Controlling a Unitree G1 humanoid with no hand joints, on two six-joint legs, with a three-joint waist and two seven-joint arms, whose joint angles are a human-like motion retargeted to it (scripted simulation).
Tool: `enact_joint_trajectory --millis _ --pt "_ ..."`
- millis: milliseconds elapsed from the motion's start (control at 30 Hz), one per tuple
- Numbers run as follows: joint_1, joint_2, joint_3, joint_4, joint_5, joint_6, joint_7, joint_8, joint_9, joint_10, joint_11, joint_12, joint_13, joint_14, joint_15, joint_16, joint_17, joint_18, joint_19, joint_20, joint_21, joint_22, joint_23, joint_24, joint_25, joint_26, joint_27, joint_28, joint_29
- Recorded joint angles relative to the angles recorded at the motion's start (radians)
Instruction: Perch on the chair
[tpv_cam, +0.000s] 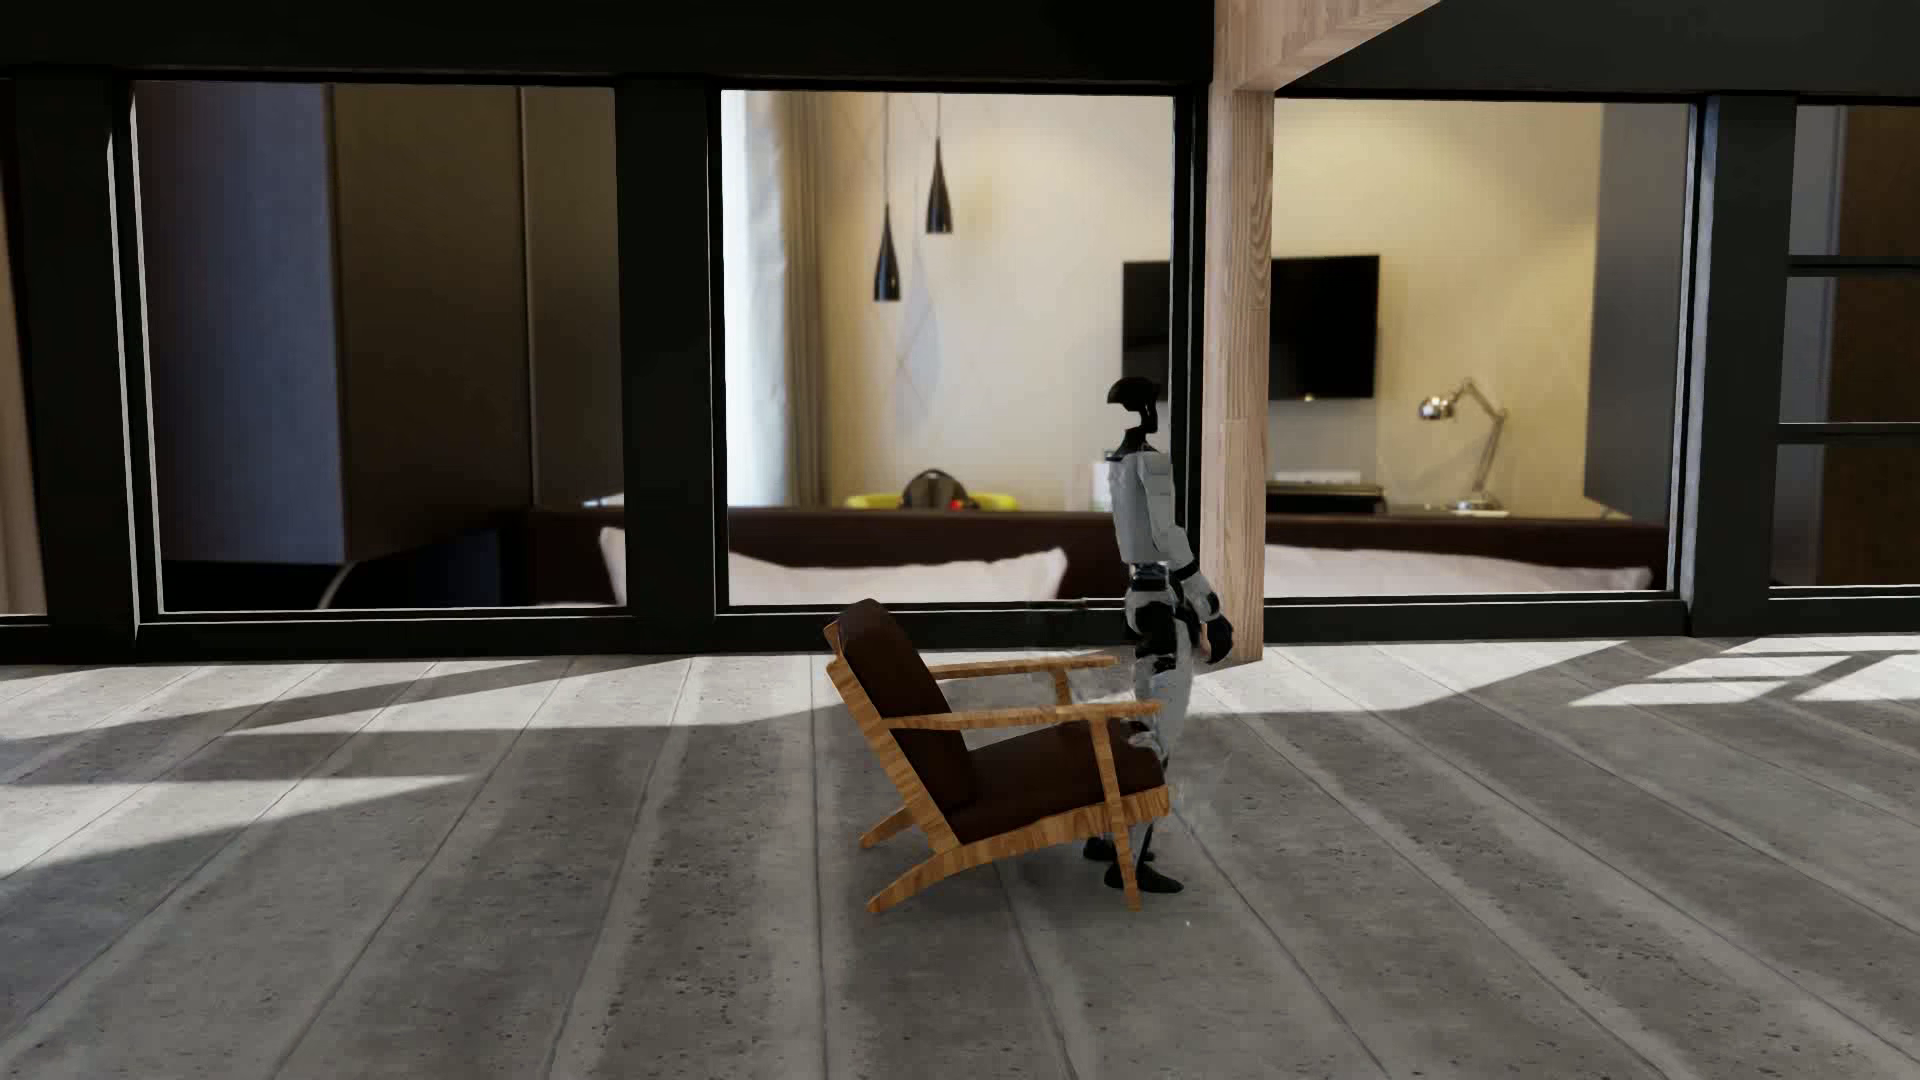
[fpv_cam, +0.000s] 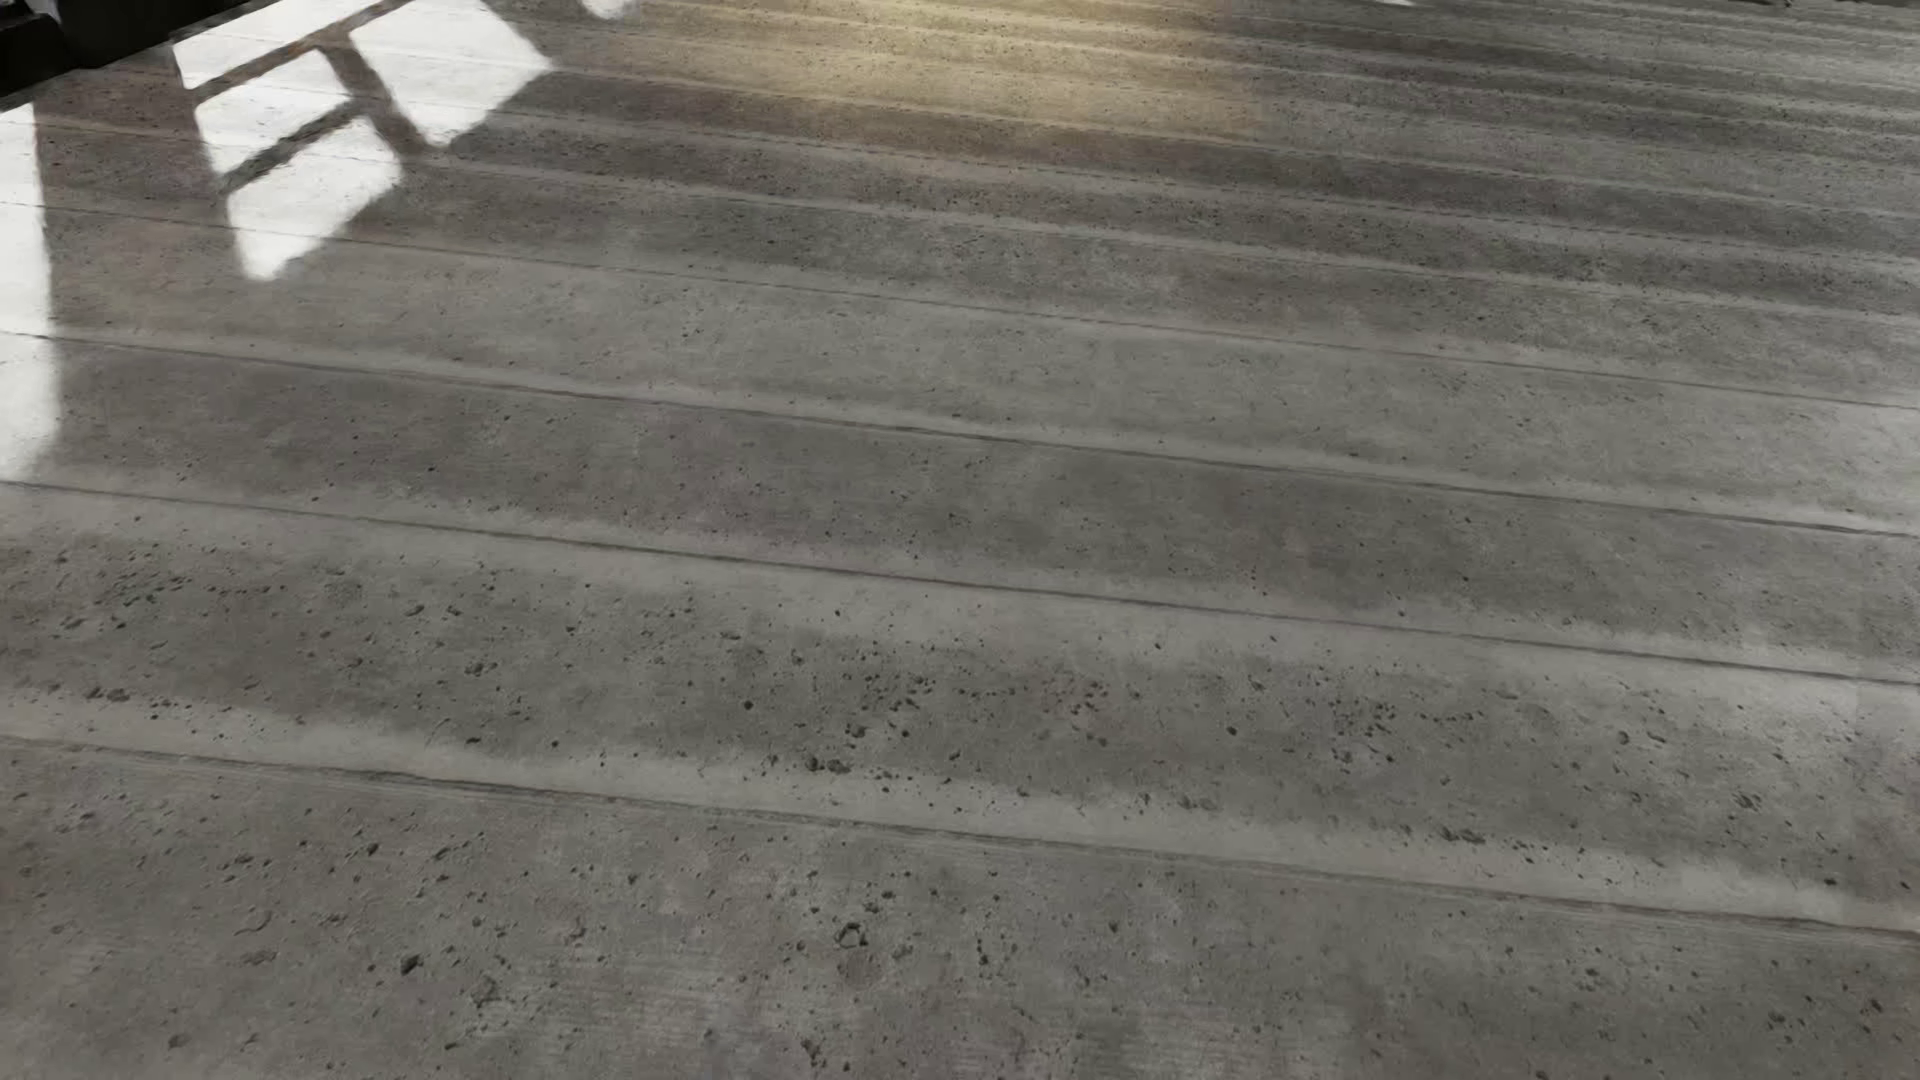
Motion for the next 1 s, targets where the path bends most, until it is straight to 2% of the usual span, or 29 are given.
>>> enact_joint_trajectory --millis 33,67,100,133,167,233,300,367,567,700,767,867,933,1000 --pt "-0.002 -0.001 0.003 -0.001 0.001 -0.002 -0.001 -0.002 0.004 0.001 0.001 -0.017 -0.008 0.003 -0.001 0.030 0.000 0.003 -0.003 -0.013 0.008 -0.009 -0.016 -0.025 -0.026 0.022 -0.008 0.007 -0.010" --pt "-0.001 0.004 0.004 0.002 0.000 -0.002 0.003 -0.006 0.004 0.004 0.000 -0.021 -0.019 0.002 -0.003 0.070 -0.028 -0.002 -0.002 -0.027 0.013 -0.037 -0.021 -0.014 -0.011 0.033 0.004 -0.009 -0.020" --pt "-0.003 0.000 0.003 0.005 -0.002 0.000 0.005 -0.008 0.001 0.003 0.001 -0.026 -0.033 0.002 -0.001 0.112 -0.061 -0.007 0.004 -0.038 0.015 -0.060 -0.024 0.022 -0.007 0.009 -0.006 -0.038 0.011" --pt "-0.004 -0.002 0.003 0.004 -0.001 0.001 0.009 -0.011 0.000 0.003 0.003 -0.030 -0.045 0.002 -0.002 0.149 -0.095 -0.005 0.004 -0.038 0.021 -0.076 -0.035 0.058 -0.039 -0.012 -0.024 -0.054 0.049" --pt "0.004 0.003 0.003 0.003 0.000 0.003 0.012 -0.013 0.002 0.001 0.003 -0.032 -0.052 0.001 -0.002 0.176 -0.123 -0.002 0.003 -0.030 0.033 -0.070 -0.036 0.074 -0.059 -0.019 -0.032 -0.063 0.056" --pt "0.009 0.007 0.002 0.003 0.001 0.002 0.013 -0.012 0.000 0.001 0.002 -0.037 -0.063 -0.001 -0.002 0.198 -0.149 -0.004 0.000 -0.013 0.019 -0.002 0.026 0.049 -0.065 -0.001 -0.049 -0.014 -0.008" --pt "0.016 0.015 0.002 0.006 0.002 0.000 0.021 -0.014 -0.003 0.000 -0.002 -0.038 -0.068 -0.004 -0.003 0.196 -0.145 -0.008 0.001 0.011 -0.014 0.076 0.131 0.005 -0.018 0.026 -0.036 0.060 -0.119" --pt "0.021 0.011 0.003 0.006 0.004 0.000 0.025 -0.013 -0.008 0.000 0.006 -0.030 -0.065 -0.007 -0.004 0.190 -0.138 -0.006 -0.001 0.025 -0.036 0.112 0.196 -0.003 0.030 0.037 -0.018 0.097 -0.187" --pt "0.020 0.015 0.002 0.005 0.002 -0.002 0.022 -0.012 -0.012 0.000 -0.003 0.009 -0.010 -0.008 -0.001 0.142 -0.119 -0.005 0.003 0.015 -0.019 0.036 0.106 0.038 -0.024 0.007 -0.046 0.046 -0.106" --pt "0.017 0.006 0.001 0.002 0.000 -0.003 0.019 -0.011 0.011 -0.001 0.009 -0.009 -0.013 0.000 0.003 0.073 -0.069 -0.001 0.001 -0.028 -0.002 0.016 0.077 0.030 -0.011 0.017 -0.030 0.022 -0.080" --pt "0.015 -0.012 0.000 -0.003 -0.001 -0.001 0.016 -0.005 0.032 -0.002 0.035 -0.022 -0.027 0.008 0.002 0.060 -0.058 0.008 -0.002 -0.046 0.015 -0.015 0.059 0.028 0.016 0.018 -0.010 -0.006 -0.055" --pt "-0.020 -0.043 -0.003 -0.005 -0.004 -0.002 0.012 -0.005 0.089 0.054 0.084 -0.080 -0.073 0.003 0.004 0.081 -0.060 0.014 -0.006 -0.092 0.057 -0.058 -0.005 0.025 0.013 0.026 0.012 -0.065 -0.017" --pt "-0.067 -0.102 -0.007 -0.008 -0.008 0.000 0.002 0.002 0.124 0.112 0.160 -0.126 -0.116 -0.003 -0.008 0.103 -0.067 0.022 -0.010 -0.139 0.103 -0.096 -0.039 0.049 -0.004 0.011 0.017 -0.117 -0.006" --pt "-0.124 -0.186 -0.008 -0.006 -0.019 0.001 -0.011 0.010 0.178 0.180 0.268 -0.179 -0.173 -0.011 -0.027 0.120 -0.082 0.022 -0.002 -0.186 0.159 -0.135 -0.084 0.071 -0.024 0.004 0.012 -0.134 -0.004"
